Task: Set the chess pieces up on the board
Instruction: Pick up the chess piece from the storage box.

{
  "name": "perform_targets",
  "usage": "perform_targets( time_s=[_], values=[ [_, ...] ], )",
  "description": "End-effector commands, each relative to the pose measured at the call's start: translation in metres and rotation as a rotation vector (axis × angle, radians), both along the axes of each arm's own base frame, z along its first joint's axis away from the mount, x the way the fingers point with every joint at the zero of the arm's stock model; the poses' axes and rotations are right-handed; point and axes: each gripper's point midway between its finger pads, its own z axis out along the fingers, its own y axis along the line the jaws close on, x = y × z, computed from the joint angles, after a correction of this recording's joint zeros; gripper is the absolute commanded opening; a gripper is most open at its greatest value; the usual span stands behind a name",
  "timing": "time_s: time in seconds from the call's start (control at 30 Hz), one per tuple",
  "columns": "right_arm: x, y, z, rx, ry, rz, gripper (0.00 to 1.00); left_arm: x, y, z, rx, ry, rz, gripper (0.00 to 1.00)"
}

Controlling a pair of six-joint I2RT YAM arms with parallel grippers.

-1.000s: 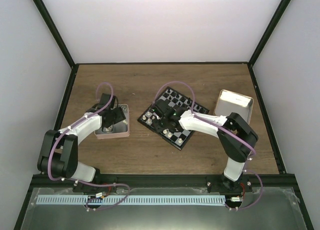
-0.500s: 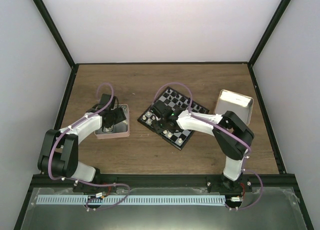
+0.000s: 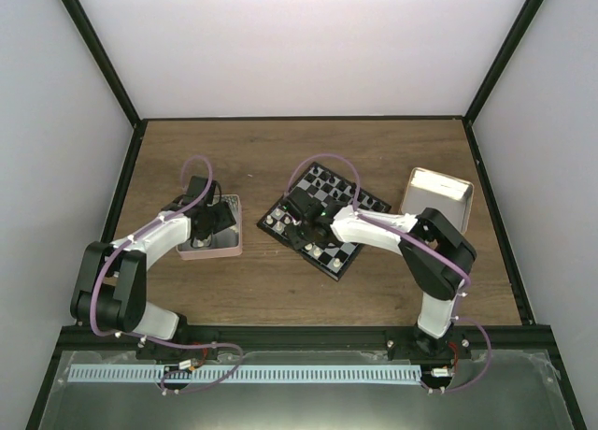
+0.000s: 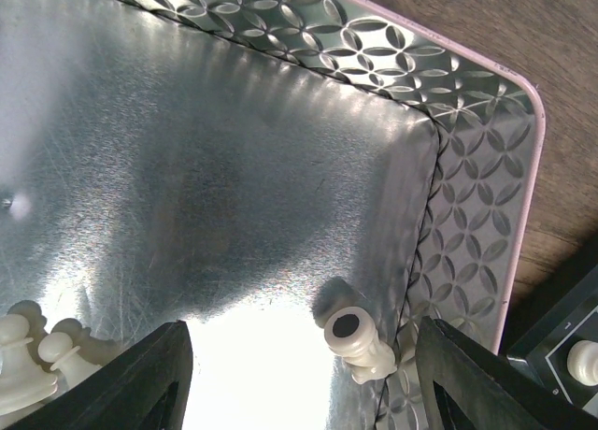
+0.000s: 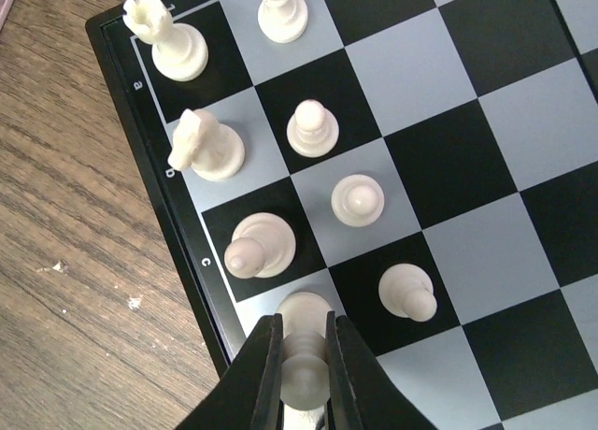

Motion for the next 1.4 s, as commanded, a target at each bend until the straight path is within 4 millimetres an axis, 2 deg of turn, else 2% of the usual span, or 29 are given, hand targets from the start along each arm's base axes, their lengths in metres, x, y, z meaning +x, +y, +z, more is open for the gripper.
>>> perform_targets(
  time_s=[0.0,0.23,0.37,0.43,0.53,0.63,0.83,0.97,1.1,1.2,1.37],
  values=[
    [0.001,-0.005,0.011,0.002,-0.014,-0.012,0.04,0.001,0.0,-0.003,-0.006,-0.003,-0.004,0.68],
    [-0.001,-0.003,0.008,0.004,0.003,-0.01,0.09,0.0,0.002,-0.005,-0.001,0.004,-0.001,0.68],
    [-0.002,-0.003,0.014,0.014,0.005,-0.012,0.12,-0.001,0.002,-0.008,-0.001,0.012,-0.002,0.68],
    [-0.002,-0.002,0.019,0.023,-0.002,-0.01,0.15,-0.001,0.0,-0.01,-0.005,0.016,-0.006,0.68],
    [0.0,-0.002,0.025,0.027,-0.009,-0.017,0.25,0.0,-0.002,-0.011,-0.015,0.018,-0.01,0.68],
    [0.002,-0.001,0.031,0.035,-0.021,-0.024,0.29,0.0,-0.004,-0.014,-0.023,0.024,-0.017,0.67],
    [0.009,0.003,0.057,0.094,-0.072,-0.044,0.31,0.0,-0.01,-0.023,-0.047,0.05,-0.037,0.53],
    [0.011,0.003,0.068,0.117,-0.097,-0.057,0.31,-0.001,-0.014,-0.03,-0.063,0.069,-0.047,0.49],
    [0.011,0.002,0.068,0.117,-0.097,-0.062,0.31,-0.001,-0.02,-0.034,-0.09,0.082,-0.063,0.48],
    [0.01,0.002,0.066,0.115,-0.092,-0.063,0.31,0.001,-0.023,-0.035,-0.108,0.087,-0.066,0.42],
    [0.01,0.001,0.067,0.115,-0.091,-0.064,0.31,-0.004,-0.017,-0.033,-0.079,0.098,-0.046,0.41]
  ],
)
